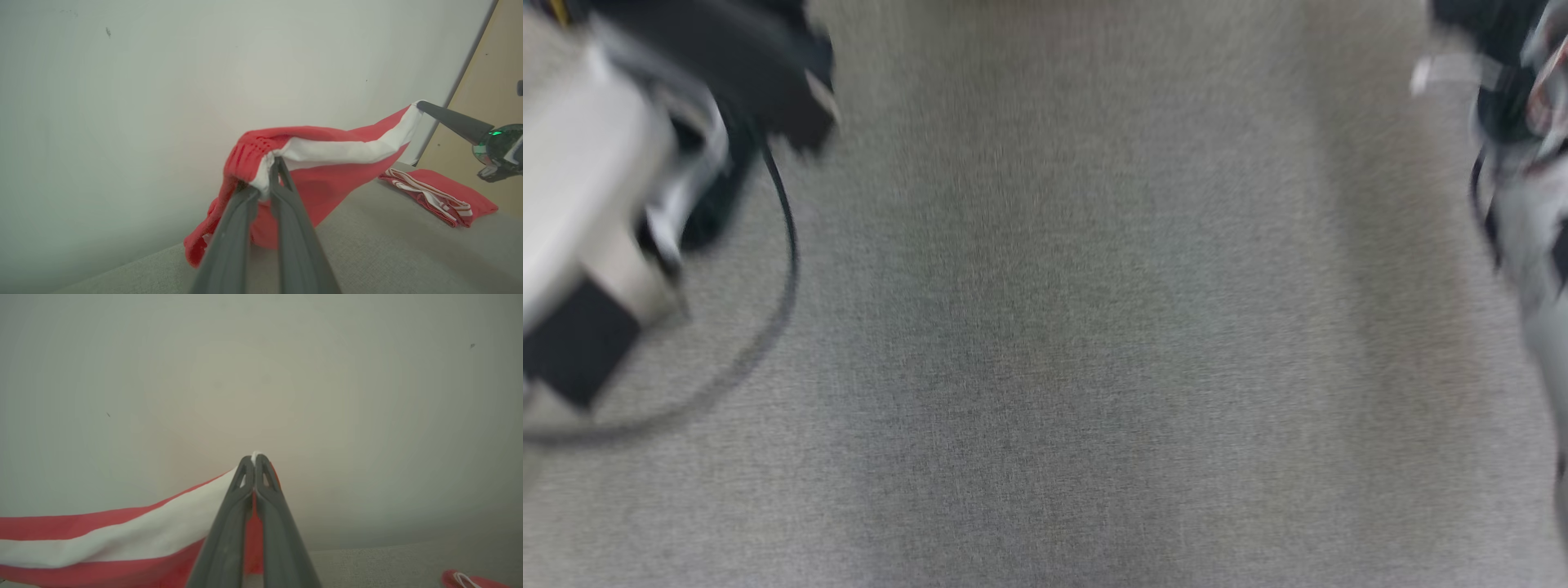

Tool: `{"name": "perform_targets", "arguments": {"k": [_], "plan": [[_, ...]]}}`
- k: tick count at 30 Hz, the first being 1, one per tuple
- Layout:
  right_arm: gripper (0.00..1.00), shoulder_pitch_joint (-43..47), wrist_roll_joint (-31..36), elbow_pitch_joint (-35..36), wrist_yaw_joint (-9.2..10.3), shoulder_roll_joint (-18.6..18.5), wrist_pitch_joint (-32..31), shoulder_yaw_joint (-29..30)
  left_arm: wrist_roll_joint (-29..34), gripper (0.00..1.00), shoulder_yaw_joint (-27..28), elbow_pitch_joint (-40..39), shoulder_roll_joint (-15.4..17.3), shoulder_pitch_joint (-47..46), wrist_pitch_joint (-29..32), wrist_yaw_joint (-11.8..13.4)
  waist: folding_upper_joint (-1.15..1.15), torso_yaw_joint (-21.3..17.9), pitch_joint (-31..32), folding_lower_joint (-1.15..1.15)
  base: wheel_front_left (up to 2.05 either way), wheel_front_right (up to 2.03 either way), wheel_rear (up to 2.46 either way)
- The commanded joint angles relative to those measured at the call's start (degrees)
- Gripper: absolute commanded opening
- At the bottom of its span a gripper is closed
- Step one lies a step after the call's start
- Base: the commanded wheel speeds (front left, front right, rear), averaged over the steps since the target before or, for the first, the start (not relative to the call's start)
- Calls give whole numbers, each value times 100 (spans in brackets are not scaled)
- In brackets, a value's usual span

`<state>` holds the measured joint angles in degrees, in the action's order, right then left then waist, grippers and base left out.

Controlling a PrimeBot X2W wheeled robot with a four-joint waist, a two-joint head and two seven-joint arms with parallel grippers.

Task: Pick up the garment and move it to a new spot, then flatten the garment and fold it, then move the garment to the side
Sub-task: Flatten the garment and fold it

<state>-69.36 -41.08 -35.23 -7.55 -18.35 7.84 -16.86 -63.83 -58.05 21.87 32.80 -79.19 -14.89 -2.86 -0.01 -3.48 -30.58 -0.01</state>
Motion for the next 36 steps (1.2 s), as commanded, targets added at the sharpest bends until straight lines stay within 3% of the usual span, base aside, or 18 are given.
{"name": "perform_targets", "arguments": {"k": [1,8,15,25,36], "plan": [[0,442,-43,234,15,-37,7,60,173,0,78,-299,79,468,-26,123,1,-48,481,1,0,0,0],[0,2488,105,1292,15,-1,-218,426,700,0,467,-1346,169,2217,-30,634,1,-46,921,1,0,0,0],[0,4458,346,2226,15,141,-577,1045,1092,0,803,-1777,16,3786,-31,877,1,-22,1245,1,0,0,0],[0,6308,788,3355,15,624,-1135,1704,1666,0,993,-1684,-292,5455,-31,719,1,7,1650,1,0,0,0],[0,7943,983,4083,16,1054,-1628,2393,2002,0,1192,-1381,-555,6683,-31,507,1,205,2182,1,0,0,0]]}}
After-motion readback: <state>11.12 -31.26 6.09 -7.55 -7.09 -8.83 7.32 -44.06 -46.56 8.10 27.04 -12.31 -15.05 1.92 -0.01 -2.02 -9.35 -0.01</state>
